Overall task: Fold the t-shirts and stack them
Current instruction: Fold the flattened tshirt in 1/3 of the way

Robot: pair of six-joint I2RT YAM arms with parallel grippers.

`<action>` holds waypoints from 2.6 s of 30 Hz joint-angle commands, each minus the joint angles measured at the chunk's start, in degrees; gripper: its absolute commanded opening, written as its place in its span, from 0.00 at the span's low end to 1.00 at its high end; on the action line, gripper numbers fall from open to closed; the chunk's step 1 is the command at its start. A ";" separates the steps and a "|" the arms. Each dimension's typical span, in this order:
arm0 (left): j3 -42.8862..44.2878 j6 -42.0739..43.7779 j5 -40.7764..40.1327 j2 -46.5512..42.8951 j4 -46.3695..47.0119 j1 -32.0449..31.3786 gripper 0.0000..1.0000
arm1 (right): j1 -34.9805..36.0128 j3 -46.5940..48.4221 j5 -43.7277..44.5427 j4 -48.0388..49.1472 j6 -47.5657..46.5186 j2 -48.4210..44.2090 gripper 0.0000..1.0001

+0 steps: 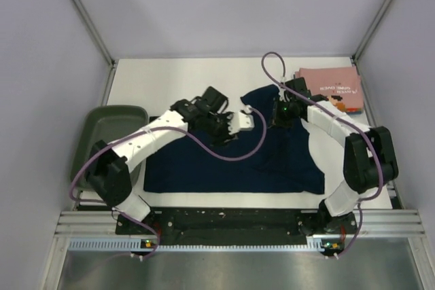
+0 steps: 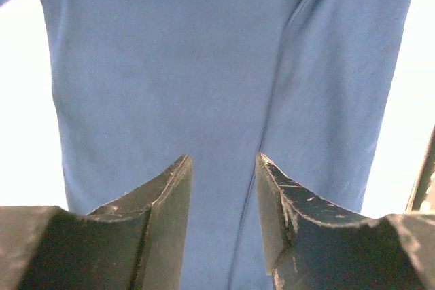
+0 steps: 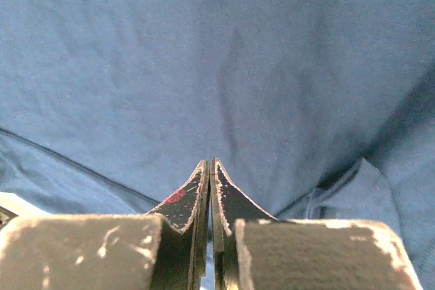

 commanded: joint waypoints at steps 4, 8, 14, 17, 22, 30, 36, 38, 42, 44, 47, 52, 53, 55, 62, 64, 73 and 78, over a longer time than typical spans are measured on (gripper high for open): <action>10.36 -3.76 5.89 10.22 14.25 -18.89 0.44 | -12.24 -5.91 -1.71 -2.93 -1.26 -16.28 0.00; 20.19 -7.18 4.93 20.67 15.16 -24.70 0.43 | -16.92 -17.24 -2.33 -2.67 -2.58 -22.26 0.00; 30.93 -11.93 -2.27 33.25 15.50 -26.20 0.40 | -23.86 -27.02 -2.33 1.11 -2.85 -26.40 0.00; 31.47 -11.32 -2.20 35.38 14.54 -26.29 0.40 | -24.83 -29.13 -2.24 3.04 -2.76 -26.84 0.00; 31.11 -11.50 -1.40 38.45 15.51 -26.73 0.44 | -24.83 -30.81 -2.86 5.06 -2.85 -25.26 0.00; 32.08 -11.32 -2.19 40.83 14.80 -27.26 0.45 | -25.01 -33.62 -2.33 7.08 -3.46 -24.03 0.00; 34.89 -12.29 -2.19 40.21 12.53 -27.26 0.00 | -25.54 -34.15 -2.86 8.32 -3.20 -21.66 0.00; 36.91 -12.03 -2.11 39.95 10.07 -27.17 0.00 | -25.97 -34.24 -2.95 8.41 -3.20 -21.74 0.00; 37.71 -11.32 -1.49 37.85 7.69 -26.47 0.00 | -26.33 -34.24 -3.21 8.41 -3.20 -21.22 0.00; 37.36 -11.50 -0.53 36.61 7.33 -25.51 0.00 | -26.41 -34.06 -3.39 8.49 -3.46 -20.61 0.00; 35.52 -12.11 0.35 34.59 8.64 -23.57 0.00 | -26.59 -33.89 -3.65 8.41 -3.64 -19.73 0.00; 32.70 -13.95 0.79 33.97 11.98 -19.27 0.00 | -27.03 -33.62 -3.91 8.32 -3.90 -18.85 0.00; 32.44 -14.48 1.32 34.15 12.34 -18.04 0.00 | -27.03 -33.62 -4.00 8.32 -4.08 -18.67 0.00; 32.00 -15.45 2.02 34.67 12.43 -16.72 0.00 | -27.12 -33.53 -4.09 8.32 -4.16 -18.32 0.00; 29.37 -19.57 0.98 34.85 13.74 -14.08 0.00 | -27.21 -33.27 -3.65 8.06 -4.25 -17.88 0.00; 27.35 -22.82 -0.52 33.98 15.58 -12.68 0.00 | -27.29 -33.27 -3.30 7.88 -4.08 -18.14 0.00; 19.87 -32.24 -3.07 30.89 19.29 -8.19 0.03 | -27.29 -33.18 -1.98 7.35 -3.73 -18.67 0.00; 21.36 -31.02 -6.84 29.41 17.35 -8.01 0.41 | -27.64 -32.39 -0.75 5.77 -4.34 -20.51 0.00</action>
